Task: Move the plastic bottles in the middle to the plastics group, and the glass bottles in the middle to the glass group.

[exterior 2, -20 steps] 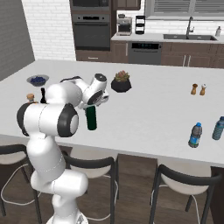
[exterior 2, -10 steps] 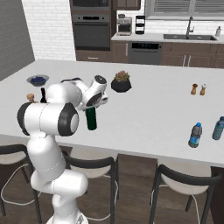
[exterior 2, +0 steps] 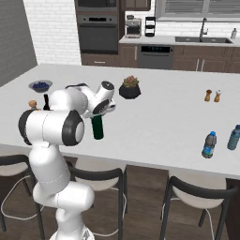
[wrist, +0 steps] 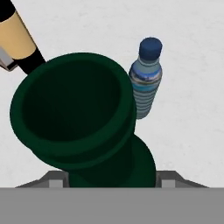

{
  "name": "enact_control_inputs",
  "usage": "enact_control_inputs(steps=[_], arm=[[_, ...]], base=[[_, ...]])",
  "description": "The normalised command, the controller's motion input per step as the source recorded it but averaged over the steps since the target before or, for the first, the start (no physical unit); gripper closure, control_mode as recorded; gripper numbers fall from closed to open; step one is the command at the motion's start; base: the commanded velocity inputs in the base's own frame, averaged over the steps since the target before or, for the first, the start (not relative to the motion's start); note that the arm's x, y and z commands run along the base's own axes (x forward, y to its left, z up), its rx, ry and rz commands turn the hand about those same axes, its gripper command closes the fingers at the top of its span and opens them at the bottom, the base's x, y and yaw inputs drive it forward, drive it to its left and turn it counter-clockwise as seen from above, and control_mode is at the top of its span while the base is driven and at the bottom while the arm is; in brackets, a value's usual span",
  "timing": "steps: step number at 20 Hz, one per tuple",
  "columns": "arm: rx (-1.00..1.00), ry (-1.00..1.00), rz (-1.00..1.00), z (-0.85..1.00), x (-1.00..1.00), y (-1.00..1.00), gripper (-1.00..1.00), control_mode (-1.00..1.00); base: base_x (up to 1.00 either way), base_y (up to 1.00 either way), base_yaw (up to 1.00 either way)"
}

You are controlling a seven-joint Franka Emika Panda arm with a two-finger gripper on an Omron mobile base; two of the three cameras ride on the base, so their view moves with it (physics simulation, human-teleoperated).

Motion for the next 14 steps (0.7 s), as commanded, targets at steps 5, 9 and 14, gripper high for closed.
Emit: enact_control_inputs(steps=[5, 9, 14], arm=[[0.04, 0.00, 0.00, 0.03, -0.49, 0.03, 1.00, -1.00], [0.03, -0.01, 0.07, 0.16, -0.67, 0.52, 1.00, -1.00], [0.00, -0.01, 0.09, 0.22, -0.39, 0.83, 1.00, -1.00]], base=[[0.00, 0.00, 0.00], [0.00, 0.00, 0.00], [0.00, 0.00, 0.00]])
